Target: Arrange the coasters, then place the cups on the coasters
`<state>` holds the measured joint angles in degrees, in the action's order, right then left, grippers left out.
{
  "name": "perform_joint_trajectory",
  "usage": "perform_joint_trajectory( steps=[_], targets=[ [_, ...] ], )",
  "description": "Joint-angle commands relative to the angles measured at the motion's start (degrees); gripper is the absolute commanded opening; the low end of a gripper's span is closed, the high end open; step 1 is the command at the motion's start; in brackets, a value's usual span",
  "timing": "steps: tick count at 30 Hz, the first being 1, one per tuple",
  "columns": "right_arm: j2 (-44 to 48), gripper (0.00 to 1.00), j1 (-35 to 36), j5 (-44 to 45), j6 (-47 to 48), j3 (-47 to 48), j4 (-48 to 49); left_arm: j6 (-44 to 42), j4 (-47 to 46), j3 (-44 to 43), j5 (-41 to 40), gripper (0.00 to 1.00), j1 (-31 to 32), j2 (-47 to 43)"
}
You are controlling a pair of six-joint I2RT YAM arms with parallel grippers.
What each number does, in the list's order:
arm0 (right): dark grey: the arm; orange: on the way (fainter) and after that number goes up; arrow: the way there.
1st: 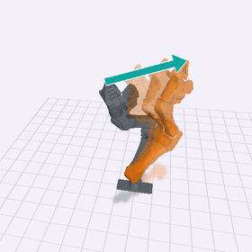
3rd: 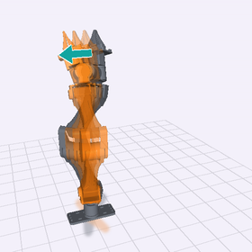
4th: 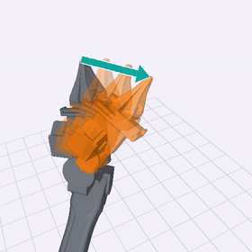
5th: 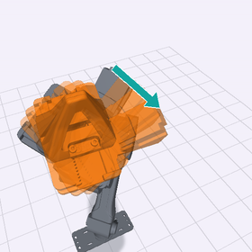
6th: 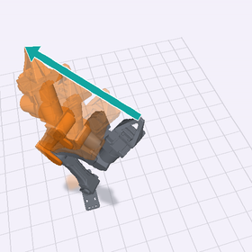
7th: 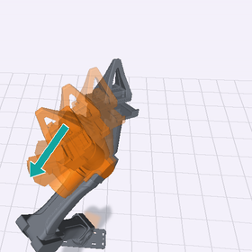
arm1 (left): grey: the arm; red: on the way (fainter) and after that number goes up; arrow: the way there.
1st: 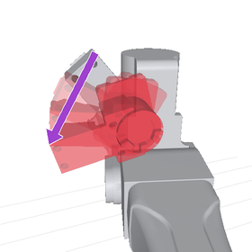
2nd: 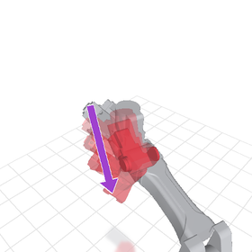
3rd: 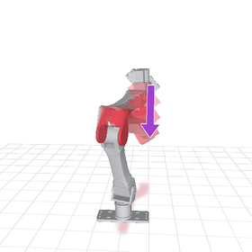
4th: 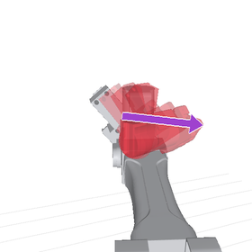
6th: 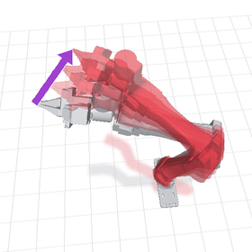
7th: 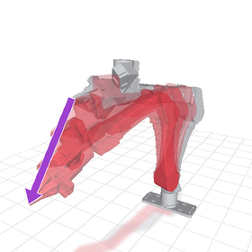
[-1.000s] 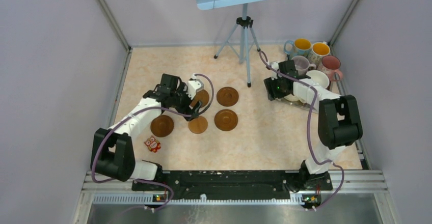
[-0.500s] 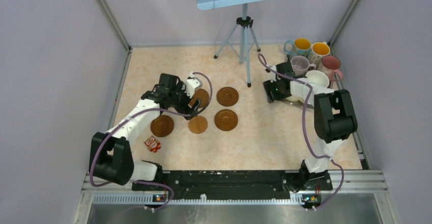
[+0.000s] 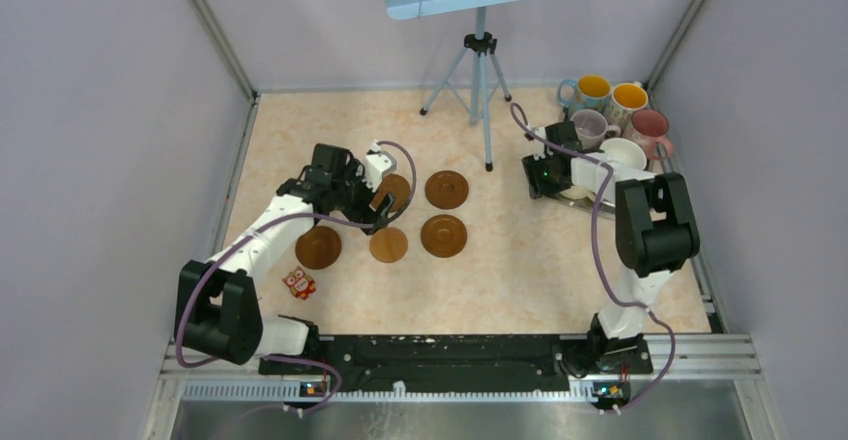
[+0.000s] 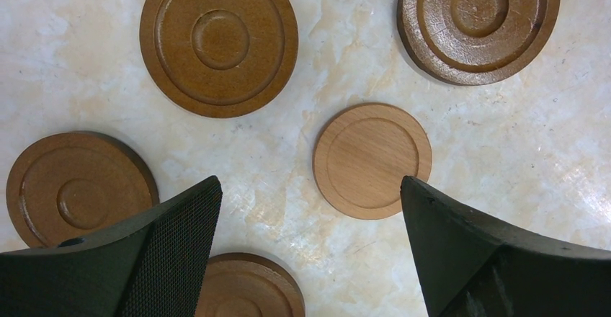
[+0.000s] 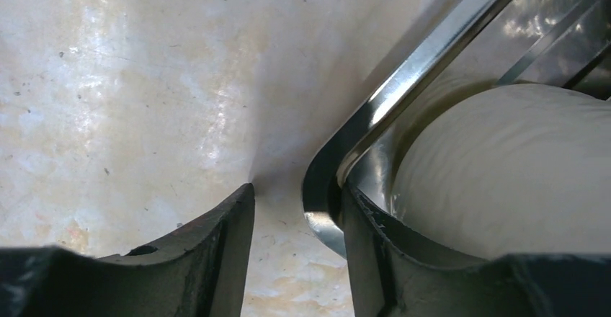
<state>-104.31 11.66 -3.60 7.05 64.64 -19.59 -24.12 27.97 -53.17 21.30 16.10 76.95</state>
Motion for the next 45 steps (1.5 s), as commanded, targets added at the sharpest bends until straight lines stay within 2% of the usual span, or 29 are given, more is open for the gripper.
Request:
perform_joint_trajectory(
  steps=[1, 8, 17, 26, 37, 45],
  targets=[
    [-1.82, 0.43, 0.49, -8.16, -1.95, 0.27, -4.06, 0.20, -2.01, -1.81, -0.37, 0.99, -0.15, -2.13],
    [-1.83, 0.32, 0.55, -9.18, 0.19, -1.89, -6.61, -0.29, -2.48, -2.46, -1.71, 0.99, -0.10, -2.32],
    [-1.01, 0.28, 0.57, -11.79, 2.71, -7.67, -8.91, -0.55, -2.21, -2.99, -1.90, 0.99, -0.15, -2.23],
    [1.94, 0.28, 0.65, -13.78, 11.25, -13.11, -13.92, -0.64, -2.64, -3.39, -1.83, 0.99, -0.18, -1.91],
    [4.53, 0.30, 0.74, -12.94, 19.99, -13.86, -24.33, -1.63, -1.86, -4.41, -2.73, 0.99, -0.19, -2.24],
    [7.72, 0.33, 1.34, -9.91, 24.86, -16.67, -25.07, -1.80, -2.05, -4.63, -2.71, 0.99, -0.19, -2.34]
  ],
)
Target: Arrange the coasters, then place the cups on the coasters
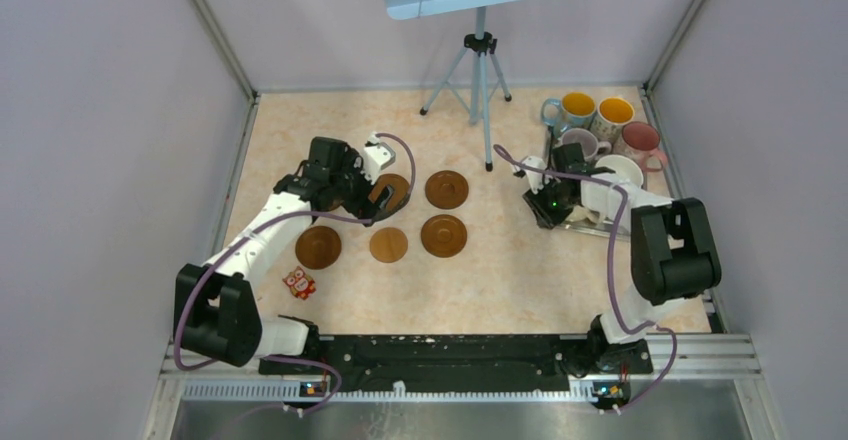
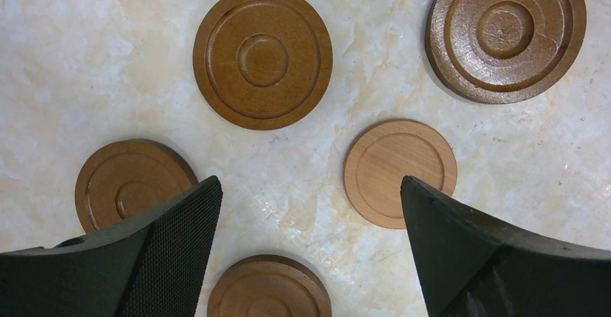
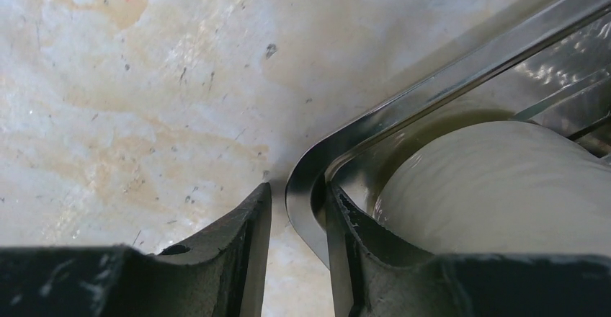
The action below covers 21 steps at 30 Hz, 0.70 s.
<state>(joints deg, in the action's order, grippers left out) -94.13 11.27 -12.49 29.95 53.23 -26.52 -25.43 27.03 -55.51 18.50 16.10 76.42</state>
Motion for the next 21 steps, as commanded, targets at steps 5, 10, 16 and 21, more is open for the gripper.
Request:
perform_joint_trajectory(
  steps=[5, 10, 16, 21],
  targets=[
    [-1.95, 0.35, 2.32, -0.37, 4.68, -6.16, -20.12, -0.76, -1.19, -2.71, -0.04, 0.99, -0.19, -1.63],
    [-0.67, 0.36, 3.89, 0.40, 7.22, -7.51, -22.76, -0.67, -1.20, -2.97, -0.04, 0.99, -0.20, -1.37],
    [0.08, 0.37, 7.23, 2.51, 8.40, -9.49, -25.48, -0.84, -0.66, -4.47, -0.11, 0.99, -0.19, -0.75],
    [0.00, 0.37, 8.38, 4.63, 8.90, -11.22, -26.56, -1.00, -0.83, -4.21, -0.37, 0.99, -0.19, -0.71]
  ],
)
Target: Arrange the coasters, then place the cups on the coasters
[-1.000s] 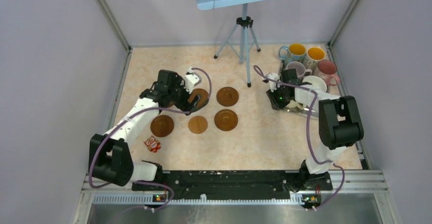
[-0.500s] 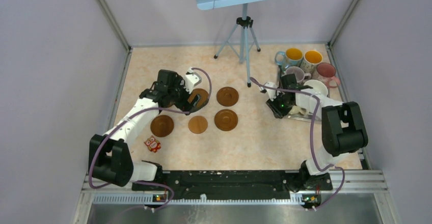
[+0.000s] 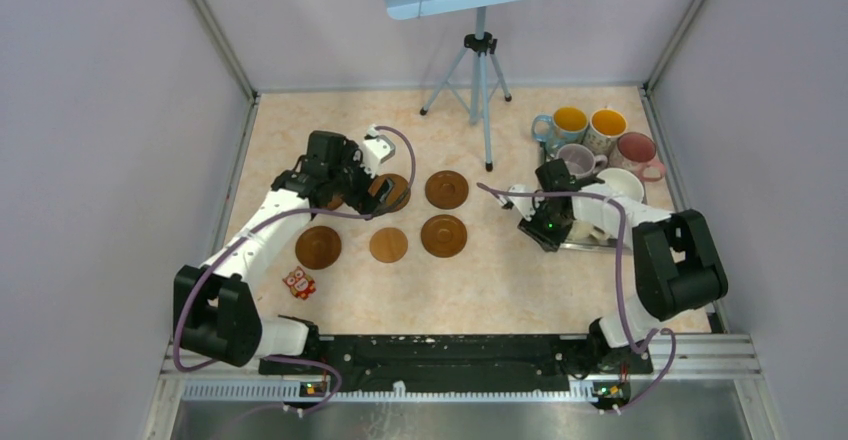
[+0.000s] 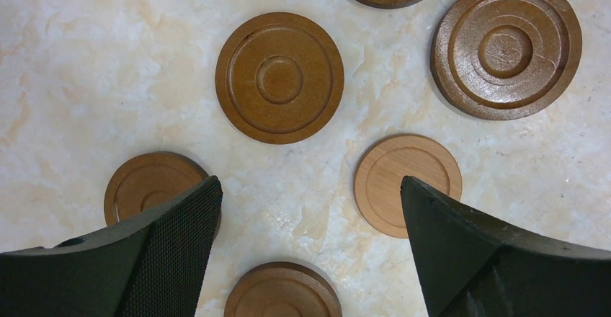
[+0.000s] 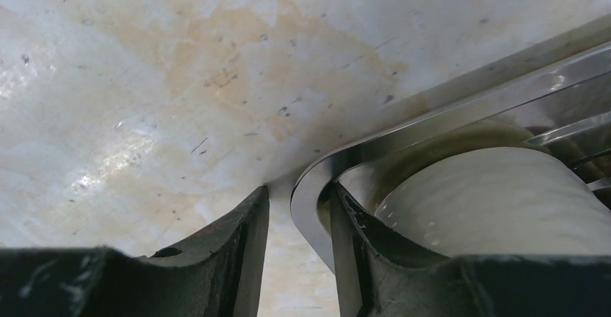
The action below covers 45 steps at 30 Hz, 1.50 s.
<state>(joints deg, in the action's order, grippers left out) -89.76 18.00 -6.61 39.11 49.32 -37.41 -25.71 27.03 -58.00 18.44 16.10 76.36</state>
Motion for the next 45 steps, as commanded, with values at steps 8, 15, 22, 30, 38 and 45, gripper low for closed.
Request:
perform_joint_trajectory(
  steps=[8, 15, 22, 30, 38, 45],
  targets=[
    [-4.64, 0.40, 4.89, -1.68, -0.16, -4.30, -20.96, -0.52, -1.35, -1.58, -1.11, 0.99, -0.19, -0.43],
    [-6.01, 0.43, 9.49, -2.19, -0.66, -3.08, -23.13, -0.52, -1.44, -1.68, -1.29, 0.99, -0.19, -0.51],
    [-6.49, 0.45, 13.47, -2.23, -1.22, -2.65, -23.88, -0.57, -1.45, -1.47, -1.48, 0.99, -0.20, -0.53],
    [-7.08, 0.46, 18.65, -1.74, -3.98, -1.77, -22.45, -0.29, -1.44, -1.36, -1.21, 0.99, -0.19, -0.51],
    [-6.80, 0.48, 20.66, -3.06, -6.10, 0.34, -22.33, -0.29, -1.27, -1.35, -0.88, 0.99, -0.19, -0.26],
    [-6.23, 0.49, 20.60, -3.36, -7.02, 3.72, -21.38, 0.31, -0.83, -1.77, 0.07, 0.99, -0.19, 0.32]
  ],
)
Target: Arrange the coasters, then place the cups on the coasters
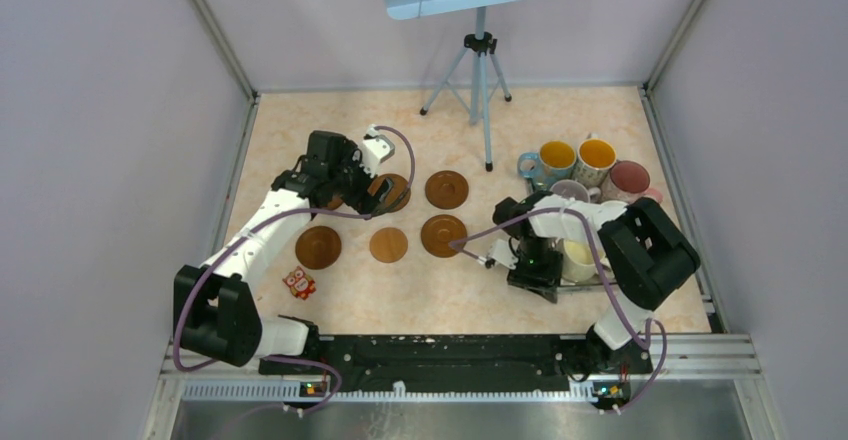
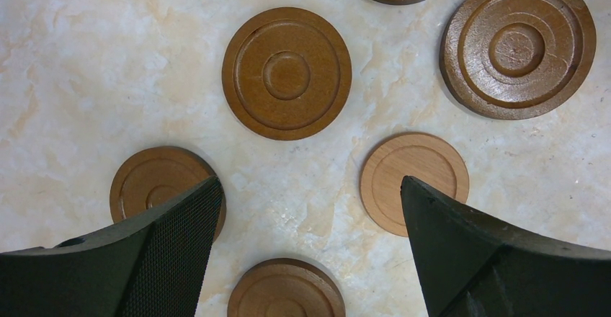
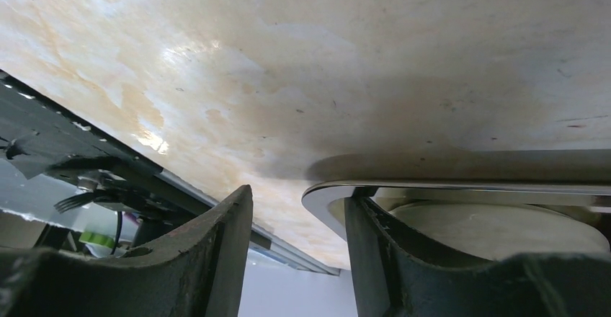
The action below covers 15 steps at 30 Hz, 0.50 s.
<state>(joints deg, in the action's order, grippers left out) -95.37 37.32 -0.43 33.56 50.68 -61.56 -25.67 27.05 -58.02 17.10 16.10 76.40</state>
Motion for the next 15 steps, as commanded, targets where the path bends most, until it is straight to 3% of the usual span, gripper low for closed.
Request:
perform_joint_trajectory(
  steps=[1, 10, 15],
  targets=[
    [-0.15, 0.49, 1.26, -9.64, -1.62, 3.18, 2.59, 0.27, -0.69, -1.87, 1.36, 0.99, -0.19, 0.31],
    [6.68, 0.49, -1.65, -14.24, 1.45, 12.07, -3.58, 0.23, 0.88, -3.27, 1.79, 0.99, -0.19, 0.39],
    [11.67, 0.53, -7.61, -22.27, 5.17, 19.04, -7.74, 0.75, 1.26, -4.14, 2.36, 0.99, -0.20, 0.97]
  ],
)
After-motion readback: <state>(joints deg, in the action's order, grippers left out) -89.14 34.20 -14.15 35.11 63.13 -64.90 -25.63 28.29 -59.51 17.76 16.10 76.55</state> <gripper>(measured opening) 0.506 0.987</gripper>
